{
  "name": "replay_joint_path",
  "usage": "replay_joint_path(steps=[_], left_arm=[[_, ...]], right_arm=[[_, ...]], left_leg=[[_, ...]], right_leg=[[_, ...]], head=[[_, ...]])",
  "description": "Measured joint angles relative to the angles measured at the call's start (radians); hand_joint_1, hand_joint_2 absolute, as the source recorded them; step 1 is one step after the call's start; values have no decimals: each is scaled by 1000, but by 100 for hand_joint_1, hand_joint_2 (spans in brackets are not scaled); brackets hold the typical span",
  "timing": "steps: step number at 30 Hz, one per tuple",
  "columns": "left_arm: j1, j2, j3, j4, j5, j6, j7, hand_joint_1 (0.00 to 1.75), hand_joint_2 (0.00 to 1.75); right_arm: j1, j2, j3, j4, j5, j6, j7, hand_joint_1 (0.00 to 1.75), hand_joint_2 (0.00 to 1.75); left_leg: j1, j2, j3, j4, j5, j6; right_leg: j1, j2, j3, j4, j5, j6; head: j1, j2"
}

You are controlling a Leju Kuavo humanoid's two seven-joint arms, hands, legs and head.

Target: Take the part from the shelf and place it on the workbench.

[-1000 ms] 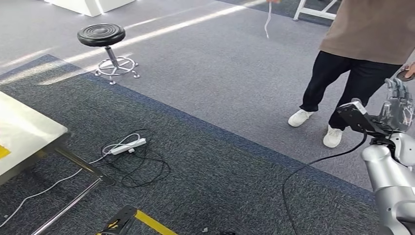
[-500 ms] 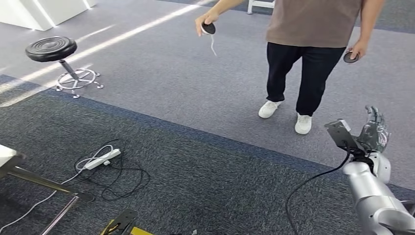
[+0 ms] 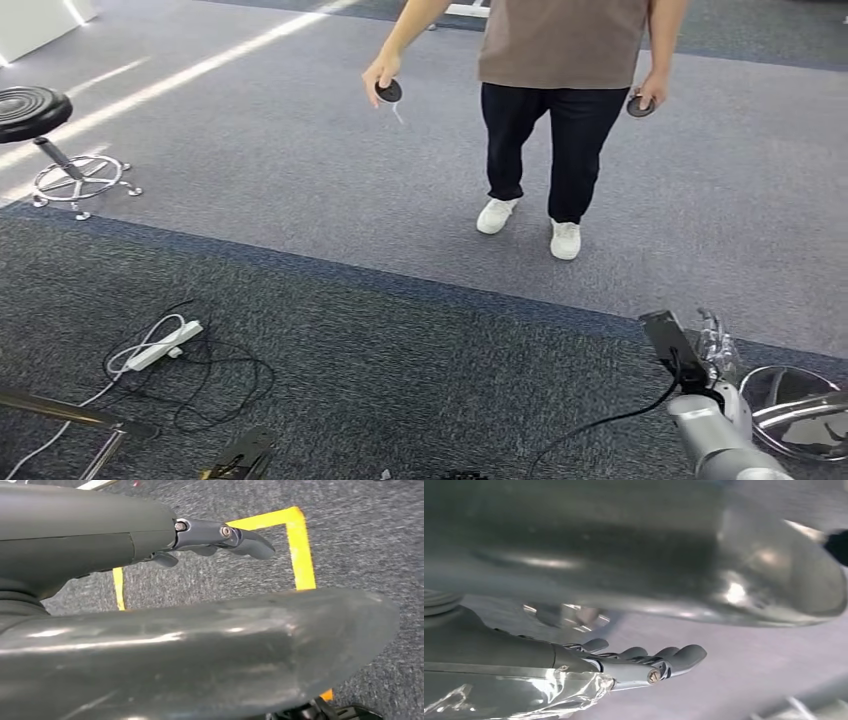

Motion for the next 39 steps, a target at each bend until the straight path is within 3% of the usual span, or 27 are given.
replay_joint_path(steps=[1,3,5,7,9,11,13,14,15,16,18,20,22,23,25,26,27,29,30,31,34,35,37,39], left_arm=[[0,0,0,0,0,0,0,0,0],[0,-1,0,0,2,1,0,0,0],[0,-1,0,0,4,2,0,0,0],[-1,-2,0,0,6,3,0,0,0],[-1,-3,0,0,9,4,0,0,0],[4,-4,0,0,10,4,0,0,0],[11,-4,0,0,11,4,1,0,0],[14,-4,0,0,11,4,1,0,0],[15,-4,0,0,11,4,2,0,0],[16,-4,0,0,12,5,2,0,0],[16,-4,0,0,12,6,2,0,0],[16,-4,0,0,12,7,2,0,0],[15,-4,0,0,13,8,4,0,0],[14,-4,0,0,13,8,4,0,0],[14,-5,0,0,14,10,5,0,0],[15,-5,0,0,15,11,5,0,0],[18,-5,1,0,15,11,5,0,0],[21,-4,1,0,15,12,5,0,0],[21,-4,1,0,15,12,5,0,0],[20,-4,1,0,16,12,5,0,0],[20,-4,1,0,18,13,5,0,0],[19,-4,1,0,19,14,5,0,0],[18,-6,1,0,20,16,5,0,0],[15,-8,1,0,21,17,4,0,0]], right_arm=[[6,4,-4,9,0,11,13,0,0],[19,17,-13,25,0,31,38,0,0],[35,33,-18,41,-1,44,53,0,0],[54,43,-25,57,-4,58,70,0,0],[71,51,-35,70,-8,76,92,0,0],[83,60,-41,81,-11,89,108,0,0],[95,69,-46,91,-13,102,122,0,0],[103,74,-49,97,-13,109,129,0,0],[113,77,-52,102,-14,116,137,0,0],[121,81,-56,106,-14,123,144,0,0],[133,87,-60,113,-13,134,158,0,0],[139,91,-64,117,-13,141,167,0,0],[152,92,-68,123,-13,150,177,0,0],[161,93,-70,126,-14,156,183,0,0],[173,97,-73,132,-14,164,194,0,0],[176,101,-75,133,-14,167,197,0,0],[176,104,-76,135,-14,168,199,0,0],[181,109,-79,138,-14,169,202,0,0],[185,111,-81,140,-15,171,204,0,0],[188,111,-83,142,-15,175,206,0,0],[191,118,-87,144,-20,184,209,0,0],[192,122,-89,145,-24,186,210,0,0],[198,130,-94,148,-30,191,212,0,0],[208,137,-99,150,-33,198,218,0,0]], left_leg=[[0,12,3,0,-3,-3],[-5,33,11,3,-11,-13],[-10,52,19,3,-18,-25],[-9,68,26,0,-23,-36],[-5,37,19,29,-51,-46],[-2,-16,-28,138,-117,-52],[-1,-33,-92,267,-169,-51],[-1,-35,-107,293,-169,-50],[-1,-37,-104,281,-150,-49],[0,-43,-82,232,-116,-48],[7,-84,-15,97,-54,-47],[11,-115,19,23,-35,-42],[9,-102,21,15,-32,-29],[8,-92,21,14,-28,-20],[7,-69,21,11,-23,-5],[4,-57,21,11,-23,-1],[1,-42,21,11,-23,1],[-3,-13,21,11,-25,3],[-4,0,22,11,-26,3],[-4,12,23,11,-27,2],[-9,44,30,13,-35,-10],[-11,53,33,13,-37,-15],[-10,70,36,11,-38,-25],[-6,56,36,21,-53,-38]], right_leg=[[0,-11,39,-63,28,0],[2,-59,120,-198,70,-6],[5,-79,149,-245,78,-20],[5,-54,148,-245,81,-33],[1,-30,148,-248,84,-45],[-2,-5,146,-250,87,-54],[-1,24,142,-250,89,-58],[-1,40,141,-250,91,-58],[-2,56,139,-250,93,-57],[-3,71,139,-249,95,-54],[-4,99,135,-246,98,-46],[-4,122,128,-247,104,-34],[-6,140,123,-255,112,-21],[-7,129,119,-254,111,-17],[-4,71,91,-197,76,-13],[-2,36,65,-134,40,-12],[-1,17,32,-60,2,-11],[-1,6,-7,42,-38,-9],[-1,5,3,36,-30,-10],[0,-1,34,-11,-8,-12],[7,-54,153,-205,54,-21],[11,-62,168,-232,58,-25],[15,-44,166,-239,61,-36],[11,-21,166,-244,64,-46]], head=[[0,0],[-1,0],[-3,0],[-5,0],[-7,0],[-11,0],[-13,0],[-13,0],[-14,0],[-14,0],[-16,0],[-18,0],[-19,0],[-18,0],[-11,0],[-7,0],[-5,0],[-5,0],[-4,0],[-4,0],[-5,0],[-6,0],[-6,0],[-7,0]])
